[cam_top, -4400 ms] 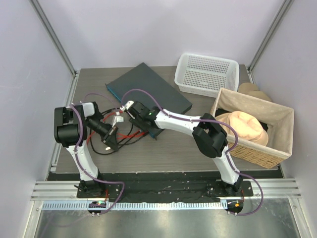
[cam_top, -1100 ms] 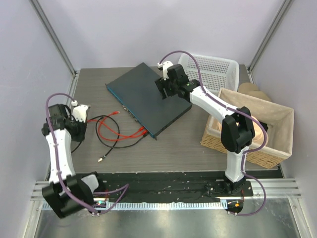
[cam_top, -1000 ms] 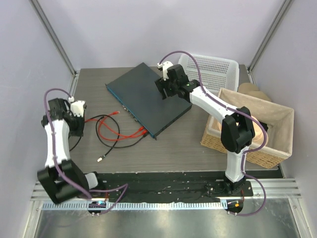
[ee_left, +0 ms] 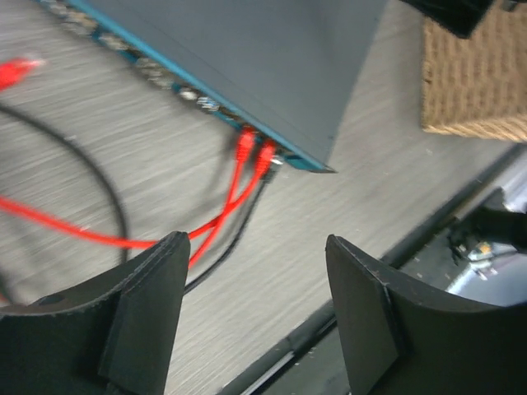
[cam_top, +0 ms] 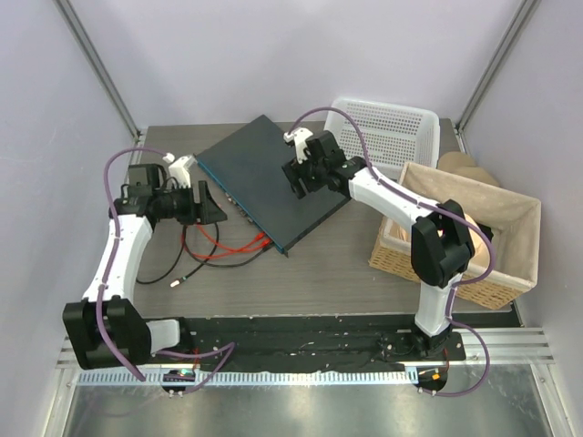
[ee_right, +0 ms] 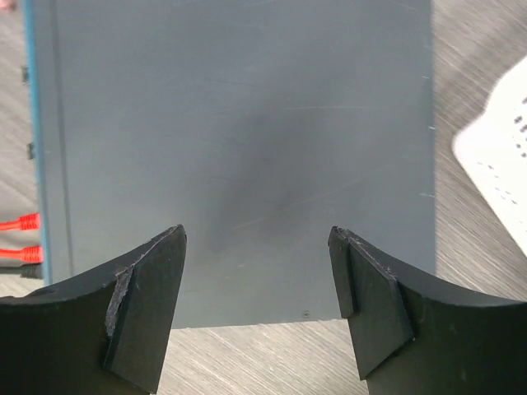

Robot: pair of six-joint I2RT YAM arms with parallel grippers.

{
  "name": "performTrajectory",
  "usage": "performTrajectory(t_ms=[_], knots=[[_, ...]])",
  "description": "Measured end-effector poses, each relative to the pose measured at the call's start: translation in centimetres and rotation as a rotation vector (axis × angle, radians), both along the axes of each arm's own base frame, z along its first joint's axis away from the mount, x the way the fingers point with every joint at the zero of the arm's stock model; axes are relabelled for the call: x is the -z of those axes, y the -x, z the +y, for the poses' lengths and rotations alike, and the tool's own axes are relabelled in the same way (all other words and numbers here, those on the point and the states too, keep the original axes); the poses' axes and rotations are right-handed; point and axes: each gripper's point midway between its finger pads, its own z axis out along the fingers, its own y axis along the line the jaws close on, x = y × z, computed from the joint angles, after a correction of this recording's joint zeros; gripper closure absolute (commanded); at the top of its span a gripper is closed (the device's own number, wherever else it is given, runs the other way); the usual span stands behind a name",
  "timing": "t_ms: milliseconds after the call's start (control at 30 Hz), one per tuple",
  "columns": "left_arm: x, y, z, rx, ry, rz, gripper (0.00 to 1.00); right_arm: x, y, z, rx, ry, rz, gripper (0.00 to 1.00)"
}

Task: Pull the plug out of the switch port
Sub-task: Place the connector at the center of the board, then pull the connector from the switch port.

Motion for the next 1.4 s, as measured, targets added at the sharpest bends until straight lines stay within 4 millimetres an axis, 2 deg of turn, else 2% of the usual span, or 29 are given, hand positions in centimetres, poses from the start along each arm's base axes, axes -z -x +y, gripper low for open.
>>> performTrajectory(t_ms=[167, 267, 367, 467, 700, 833, 1033, 1400], knots=[[0.2, -0.1, -3.2, 0.089, 0.083, 0.033, 0.31, 1.2, 1.4, 0.6, -0.042, 0.008, 0.032, 0.22], [1.1, -0.5, -4.3, 0.111, 0.135, 0.074, 0.31, 2.3, 2.5, 0.7, -0.064, 0.028, 0.067, 0.23], [3.2, -1.0, -4.5, 0.085, 0.169, 0.136, 0.33, 2.6, 3.0, 0.9, -0.082, 0.038, 0.074, 0.22], [5.3, -1.2, -4.9, 0.055, 0.210, 0.208, 0.41, 2.7, 3.2, 1.0, -0.100, 0.048, 0.070, 0.22], [7.5, -2.3, -6.4, 0.097, 0.284, 0.250, 0.54, 4.1, 4.7, 0.1, -0.126, 0.094, 0.098, 0.22], [8.8, -2.2, -7.1, 0.155, 0.326, 0.258, 0.55, 5.1, 5.4, -0.4, -0.138, 0.127, 0.120, 0.23], [11.1, -2.2, -7.4, 0.202, 0.341, 0.277, 0.54, 5.5, 5.8, -0.5, -0.163, 0.168, 0.111, 0.22], [13.8, -2.5, -7.8, 0.216, 0.382, 0.303, 0.54, 5.4, 5.1, -1.5, -0.163, 0.271, 0.047, 0.22]])
